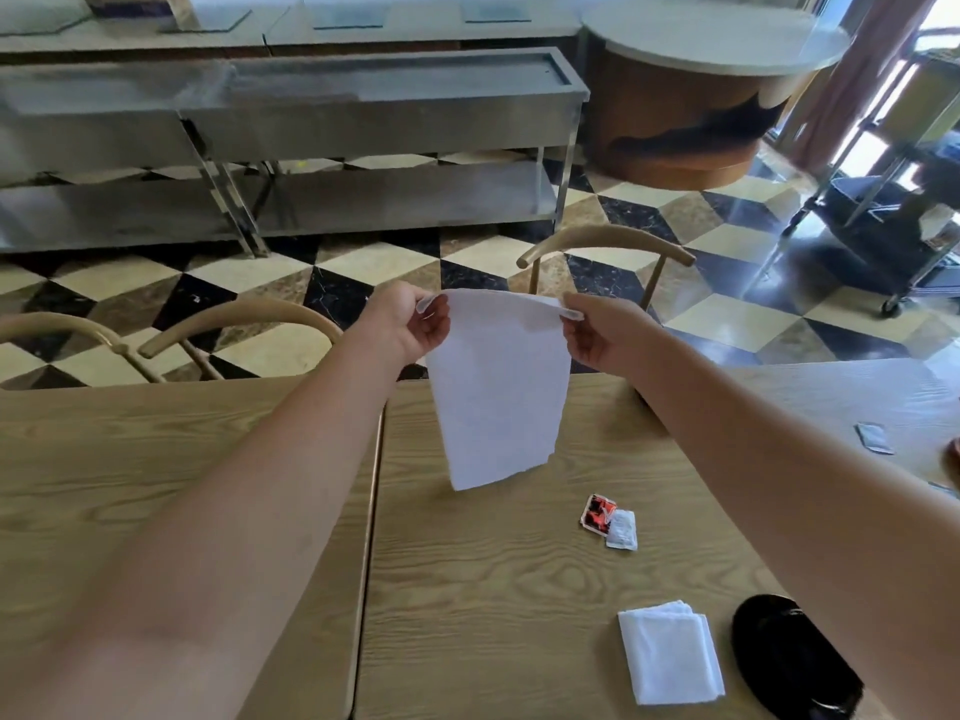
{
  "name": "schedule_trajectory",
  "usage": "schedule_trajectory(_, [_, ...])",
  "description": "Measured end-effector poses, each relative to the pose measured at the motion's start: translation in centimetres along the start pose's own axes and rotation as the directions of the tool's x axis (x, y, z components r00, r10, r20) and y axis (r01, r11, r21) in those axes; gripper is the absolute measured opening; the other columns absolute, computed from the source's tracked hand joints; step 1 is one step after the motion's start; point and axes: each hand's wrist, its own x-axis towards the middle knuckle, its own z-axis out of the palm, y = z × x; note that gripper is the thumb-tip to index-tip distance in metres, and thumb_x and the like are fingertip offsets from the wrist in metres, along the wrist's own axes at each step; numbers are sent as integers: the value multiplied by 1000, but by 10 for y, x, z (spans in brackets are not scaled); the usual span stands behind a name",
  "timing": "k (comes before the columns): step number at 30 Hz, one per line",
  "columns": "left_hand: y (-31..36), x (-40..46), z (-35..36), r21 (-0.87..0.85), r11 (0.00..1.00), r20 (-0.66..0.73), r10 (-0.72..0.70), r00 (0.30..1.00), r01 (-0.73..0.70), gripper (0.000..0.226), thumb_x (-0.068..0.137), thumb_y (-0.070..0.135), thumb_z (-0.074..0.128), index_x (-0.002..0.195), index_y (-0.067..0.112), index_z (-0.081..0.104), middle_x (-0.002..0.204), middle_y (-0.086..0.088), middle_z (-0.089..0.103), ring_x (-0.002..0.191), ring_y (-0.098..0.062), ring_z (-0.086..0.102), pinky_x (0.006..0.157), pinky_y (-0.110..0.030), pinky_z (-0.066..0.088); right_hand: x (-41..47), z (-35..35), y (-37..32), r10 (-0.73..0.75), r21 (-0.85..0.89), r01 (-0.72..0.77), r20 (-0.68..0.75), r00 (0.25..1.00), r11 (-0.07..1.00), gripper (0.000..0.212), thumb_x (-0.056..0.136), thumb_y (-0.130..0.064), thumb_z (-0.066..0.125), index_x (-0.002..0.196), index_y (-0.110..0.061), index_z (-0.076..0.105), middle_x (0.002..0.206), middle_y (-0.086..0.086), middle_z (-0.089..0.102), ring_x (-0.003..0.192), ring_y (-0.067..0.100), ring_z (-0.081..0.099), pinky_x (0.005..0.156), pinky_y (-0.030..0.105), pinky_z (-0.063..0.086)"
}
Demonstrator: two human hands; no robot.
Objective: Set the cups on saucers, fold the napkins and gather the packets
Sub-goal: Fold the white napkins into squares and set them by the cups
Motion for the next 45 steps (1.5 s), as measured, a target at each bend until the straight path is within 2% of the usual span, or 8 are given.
schedule_trajectory(7, [26, 17, 11, -31, 985, 6, 168, 986, -168, 24, 97, 0, 42, 87, 17, 57, 69, -10, 64, 50, -16, 62, 52, -24, 51, 5, 6, -23, -129, 37, 130, -17, 991, 991, 30, 93, -16, 73, 121, -7, 67, 86, 4, 62, 68, 9, 58, 48, 16, 48])
schedule_trajectory(15, [-33, -25, -38, 54, 962, 110, 260, 959, -267, 21, 89, 11, 55, 98, 19, 72, 74, -5, 70, 65, -16, 67, 57, -29, 54, -1, -17, 33, -103, -23, 104, 34, 994, 994, 7, 93, -18, 71, 91, -12, 70, 65, 1, 63, 54, 8, 59, 46, 20, 46])
schedule_trajectory(21, [-175, -69, -95, 42, 998, -108, -42, 993, 47, 25, 93, -2, 50, 88, 13, 69, 81, -5, 65, 57, -13, 64, 47, -22, 52, -22, -65, 174, 213, -164, -211, -7, 977, 964, 10, 88, -17, 75, 84, -12, 68, 60, -1, 60, 51, 12, 57, 43, 22, 43])
schedule_trajectory(26, [-275, -101, -132, -9, 914, -242, -396, 886, 406, 20, 90, -8, 49, 88, 3, 65, 76, -14, 61, 59, -21, 61, 40, -23, 50, -54, -101, 267, 479, -287, -495, -128, 869, 820, 13, 88, -10, 74, 81, -9, 63, 56, 4, 55, 49, 15, 51, 40, 21, 39])
schedule_trajectory(33, [-291, -99, -151, -179, 850, -83, -514, 854, 495, 32, 84, -13, 42, 109, -7, 61, 102, -28, 73, 90, -33, 72, 76, -40, 58, -63, -103, 285, 438, -306, -456, -128, 890, 836, 23, 89, -1, 67, 107, -15, 67, 72, 4, 64, 51, 15, 56, 50, 25, 48])
schedule_trajectory(37, [-272, -81, -145, -20, 916, -39, -401, 915, 400, 35, 84, -24, 43, 111, -13, 63, 111, -27, 71, 101, -35, 71, 80, -37, 61, -48, -90, 263, 304, -274, -318, -96, 948, 908, 35, 89, -4, 68, 115, -28, 66, 81, 7, 67, 55, 18, 57, 51, 25, 49])
schedule_trajectory(41, [-250, -54, -132, 354, 902, -109, -223, 969, 248, 13, 98, 8, 58, 91, 3, 67, 78, -11, 72, 60, -18, 66, 53, -27, 52, -21, -77, 240, 237, -291, -245, -63, 970, 925, 27, 92, -6, 60, 112, -18, 73, 81, 6, 71, 59, 18, 66, 52, 23, 51])
schedule_trajectory(45, [-230, -8, -127, 614, 780, -146, -35, 989, 119, 27, 95, 35, 60, 82, 15, 72, 66, 4, 71, 60, -13, 64, 59, -29, 46, 23, -72, 218, 260, -228, -267, -61, 964, 936, 28, 93, -13, 46, 104, -5, 71, 100, 10, 79, 93, 20, 76, 75, 30, 57])
